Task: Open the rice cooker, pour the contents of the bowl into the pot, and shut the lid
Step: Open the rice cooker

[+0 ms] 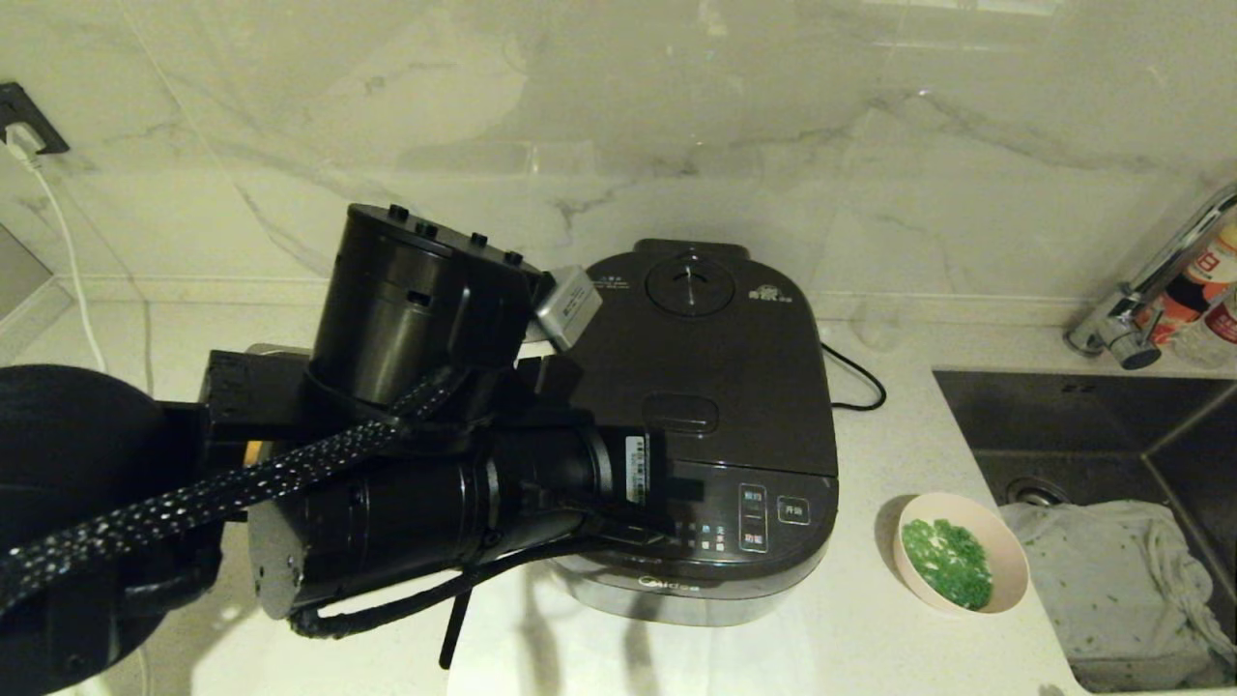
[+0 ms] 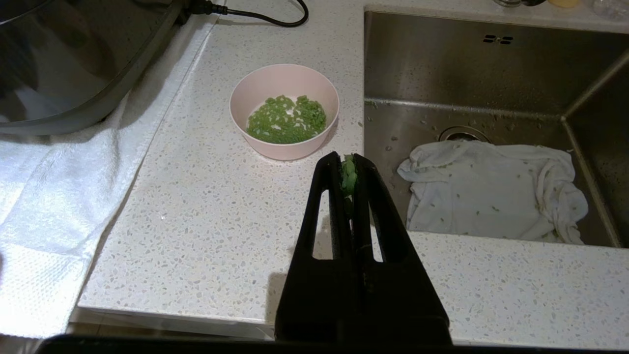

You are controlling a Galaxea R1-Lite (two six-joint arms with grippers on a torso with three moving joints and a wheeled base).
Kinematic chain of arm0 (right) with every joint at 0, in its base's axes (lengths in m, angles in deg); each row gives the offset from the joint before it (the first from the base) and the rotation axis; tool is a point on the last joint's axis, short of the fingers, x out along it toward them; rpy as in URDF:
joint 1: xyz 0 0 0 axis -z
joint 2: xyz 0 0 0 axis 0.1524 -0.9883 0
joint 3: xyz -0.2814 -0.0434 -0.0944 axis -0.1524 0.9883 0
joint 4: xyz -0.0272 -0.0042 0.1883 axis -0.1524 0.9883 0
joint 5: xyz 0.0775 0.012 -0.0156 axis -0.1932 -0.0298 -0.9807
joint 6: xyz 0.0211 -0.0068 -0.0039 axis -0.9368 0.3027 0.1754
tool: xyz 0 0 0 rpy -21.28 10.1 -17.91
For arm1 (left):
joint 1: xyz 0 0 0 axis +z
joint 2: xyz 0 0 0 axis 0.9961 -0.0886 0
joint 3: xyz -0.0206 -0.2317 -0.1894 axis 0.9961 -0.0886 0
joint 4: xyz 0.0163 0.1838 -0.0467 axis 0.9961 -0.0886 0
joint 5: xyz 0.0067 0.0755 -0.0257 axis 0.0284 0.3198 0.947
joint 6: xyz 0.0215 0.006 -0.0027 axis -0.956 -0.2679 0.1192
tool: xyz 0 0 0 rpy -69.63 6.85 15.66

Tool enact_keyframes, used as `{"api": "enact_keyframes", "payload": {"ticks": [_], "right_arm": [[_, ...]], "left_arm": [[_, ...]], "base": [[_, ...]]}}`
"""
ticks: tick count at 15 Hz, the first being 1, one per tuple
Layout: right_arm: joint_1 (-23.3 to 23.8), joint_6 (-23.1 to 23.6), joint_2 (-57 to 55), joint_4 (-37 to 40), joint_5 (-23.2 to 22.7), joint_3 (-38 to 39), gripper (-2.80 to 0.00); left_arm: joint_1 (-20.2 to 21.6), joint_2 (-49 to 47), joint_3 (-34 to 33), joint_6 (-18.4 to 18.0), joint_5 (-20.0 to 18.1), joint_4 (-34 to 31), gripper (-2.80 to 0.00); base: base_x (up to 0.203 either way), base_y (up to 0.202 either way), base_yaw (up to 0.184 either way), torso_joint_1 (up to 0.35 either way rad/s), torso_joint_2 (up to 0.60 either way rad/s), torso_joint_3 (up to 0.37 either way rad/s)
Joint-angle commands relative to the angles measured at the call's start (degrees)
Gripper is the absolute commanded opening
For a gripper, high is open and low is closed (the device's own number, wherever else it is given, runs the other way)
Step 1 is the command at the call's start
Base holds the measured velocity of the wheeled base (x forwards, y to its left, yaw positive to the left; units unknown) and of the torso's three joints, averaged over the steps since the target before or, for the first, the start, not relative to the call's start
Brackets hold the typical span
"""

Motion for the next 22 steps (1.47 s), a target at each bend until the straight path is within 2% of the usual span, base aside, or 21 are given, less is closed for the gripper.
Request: {"api": "enact_keyframes", "payload": {"ticks": [1,6,10,15,22], "right_arm": [[-0.02,0.0,-0.02,0.0,-0.02,0.0,-2.8],[-0.02,0.0,-0.02,0.0,-0.11,0.0,-2.8],[-0.02,0.0,-0.02,0.0,-0.11,0.0,-2.8],[-0.02,0.0,-0.02,0.0,-0.11,0.0,-2.8],[-0.02,0.0,-0.02,0.0,-0.02,0.0,-2.8]], "left_arm": [[0.0,-1.0,-0.29,0.16,0.07,0.96,-2.8],[0.0,-2.33,-2.31,0.16,1.24,5.44,-2.8],[0.0,-1.86,-2.52,0.16,1.24,5.58,-2.8],[0.93,-1.61,-6.24,0.16,2.9,7.57,-2.8],[2.1,-0.7,-3.15,0.2,2.49,10.52,-2.8]], "base": [[0.0,0.0,0.0,0.0,0.0,0.0],[0.0,0.0,0.0,0.0,0.0,0.0],[0.0,0.0,0.0,0.0,0.0,0.0],[0.0,0.0,0.0,0.0,0.0,0.0],[0.0,0.0,0.0,0.0,0.0,0.0]]}}
